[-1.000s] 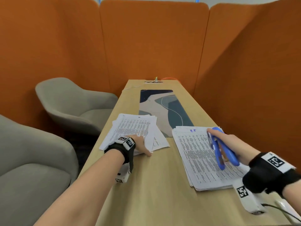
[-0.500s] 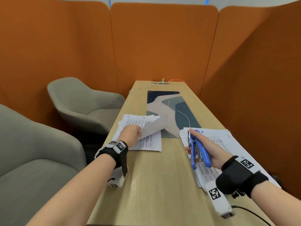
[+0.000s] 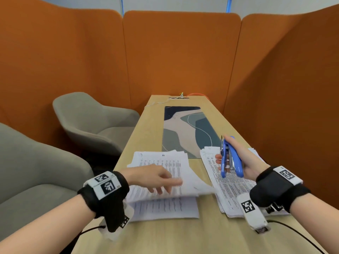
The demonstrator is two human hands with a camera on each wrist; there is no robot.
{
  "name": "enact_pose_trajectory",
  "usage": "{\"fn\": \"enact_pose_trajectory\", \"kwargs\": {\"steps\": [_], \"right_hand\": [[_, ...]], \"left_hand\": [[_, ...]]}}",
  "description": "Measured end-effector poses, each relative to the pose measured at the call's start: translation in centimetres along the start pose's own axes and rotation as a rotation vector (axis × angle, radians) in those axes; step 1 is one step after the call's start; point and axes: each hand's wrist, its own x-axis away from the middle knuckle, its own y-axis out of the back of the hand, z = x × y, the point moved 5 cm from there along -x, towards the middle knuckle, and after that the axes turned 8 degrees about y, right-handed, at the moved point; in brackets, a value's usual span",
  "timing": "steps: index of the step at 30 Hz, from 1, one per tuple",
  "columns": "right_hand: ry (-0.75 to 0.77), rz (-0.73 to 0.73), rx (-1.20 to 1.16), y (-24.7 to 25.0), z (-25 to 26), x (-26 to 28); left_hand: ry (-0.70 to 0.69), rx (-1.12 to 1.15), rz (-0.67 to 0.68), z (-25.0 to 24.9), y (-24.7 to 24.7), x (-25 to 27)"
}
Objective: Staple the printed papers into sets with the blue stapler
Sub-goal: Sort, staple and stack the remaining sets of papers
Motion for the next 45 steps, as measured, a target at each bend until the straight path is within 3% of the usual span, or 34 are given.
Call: {"fn": "enact_pose_trajectory", "kwargs": {"steps": [2, 4, 5, 9, 12, 16, 19, 21, 27, 31, 34, 45], "right_hand": [[-0.022, 0.002, -0.04, -0.3, 0.2, 0.1], [-0.058, 0.024, -0.051, -0.9, -0.1, 0.3], [-0.081, 0.042, -0.042, -1.3, -0.4, 0.2], [-0.173, 0.136, 0.0, -3.5, -2.0, 0.0], [-0.228, 0.199, 0.05, -5.5, -3.6, -0.4], [-0.285, 0.26, 0.227, -8.1, -6.6, -1.0], [-0.295, 0.236, 0.338, -8.5, -8.5, -1.4], [-0.293, 0.232, 0.385, -8.2, -9.1, -1.4], [-0.277, 0.219, 0.387, -7.7, -9.6, -1.8], [-0.269, 0.195, 0.374, -7.8, -9.5, -1.7], [-0.271, 0.193, 0.353, -7.8, -9.5, -1.4], [-0.247, 0.162, 0.166, -6.5, -9.9, -1.3]], "left_hand": [[0.04, 0.173, -0.003, 0.3, 0.5, -0.1], [0.078, -0.023, -0.123, 1.4, 1.2, -1.0], [0.109, -0.157, -0.115, 2.0, 0.8, -1.4], [0.276, -0.467, 0.126, 4.4, -2.6, -2.1], [0.224, -0.522, 0.103, 3.8, -3.8, -1.5], [0.105, -0.334, -0.019, 2.4, -1.9, -1.4], [0.213, -0.214, -0.246, 4.6, 1.2, -2.4], [0.327, -0.171, -0.317, 7.1, 2.3, -3.5], [0.368, 0.152, -0.255, 9.0, 2.8, -4.9], [0.354, 0.17, -0.088, 8.3, 2.5, -4.9], [0.365, 0.233, -0.038, 7.8, 2.5, -5.0], [0.389, 0.364, -0.075, 6.4, 2.0, -4.9]]}}
